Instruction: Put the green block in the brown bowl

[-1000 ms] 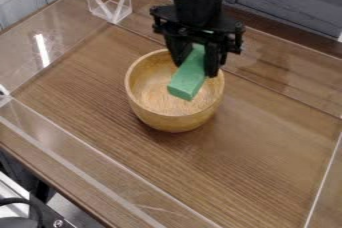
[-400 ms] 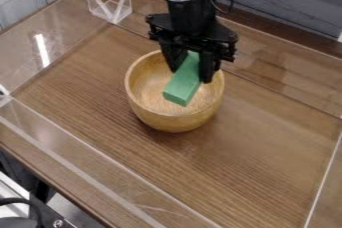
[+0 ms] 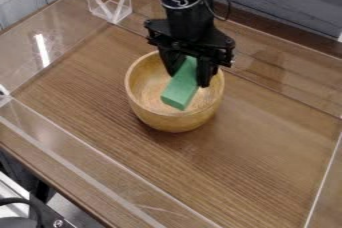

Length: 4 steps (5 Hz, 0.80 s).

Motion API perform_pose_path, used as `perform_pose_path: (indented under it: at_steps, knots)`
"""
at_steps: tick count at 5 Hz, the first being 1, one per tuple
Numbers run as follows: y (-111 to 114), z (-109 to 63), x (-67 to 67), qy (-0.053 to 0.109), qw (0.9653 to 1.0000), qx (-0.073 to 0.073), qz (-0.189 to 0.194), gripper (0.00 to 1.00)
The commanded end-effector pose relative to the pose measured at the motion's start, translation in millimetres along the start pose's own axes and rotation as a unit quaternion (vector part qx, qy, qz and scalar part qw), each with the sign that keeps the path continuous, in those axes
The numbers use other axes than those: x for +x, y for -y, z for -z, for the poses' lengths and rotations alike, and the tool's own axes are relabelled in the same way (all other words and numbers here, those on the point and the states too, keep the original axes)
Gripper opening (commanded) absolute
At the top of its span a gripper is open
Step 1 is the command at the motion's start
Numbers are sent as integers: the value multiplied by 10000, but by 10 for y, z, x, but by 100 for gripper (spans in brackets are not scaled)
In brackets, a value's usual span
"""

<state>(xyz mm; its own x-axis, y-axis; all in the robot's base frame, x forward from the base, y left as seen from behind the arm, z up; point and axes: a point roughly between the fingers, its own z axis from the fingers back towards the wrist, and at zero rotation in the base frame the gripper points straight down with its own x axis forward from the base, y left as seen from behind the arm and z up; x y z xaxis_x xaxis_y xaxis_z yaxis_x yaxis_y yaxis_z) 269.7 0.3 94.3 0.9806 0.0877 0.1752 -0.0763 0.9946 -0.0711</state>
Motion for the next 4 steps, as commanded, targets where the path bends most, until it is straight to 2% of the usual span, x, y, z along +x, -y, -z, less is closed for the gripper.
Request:
perform_pose_path:
  at_steps: [1, 4]
  knots:
    - [-39, -49, 57, 188, 9998, 29, -34, 0]
    - [-92, -5, 63, 197, 9997, 69, -95, 0]
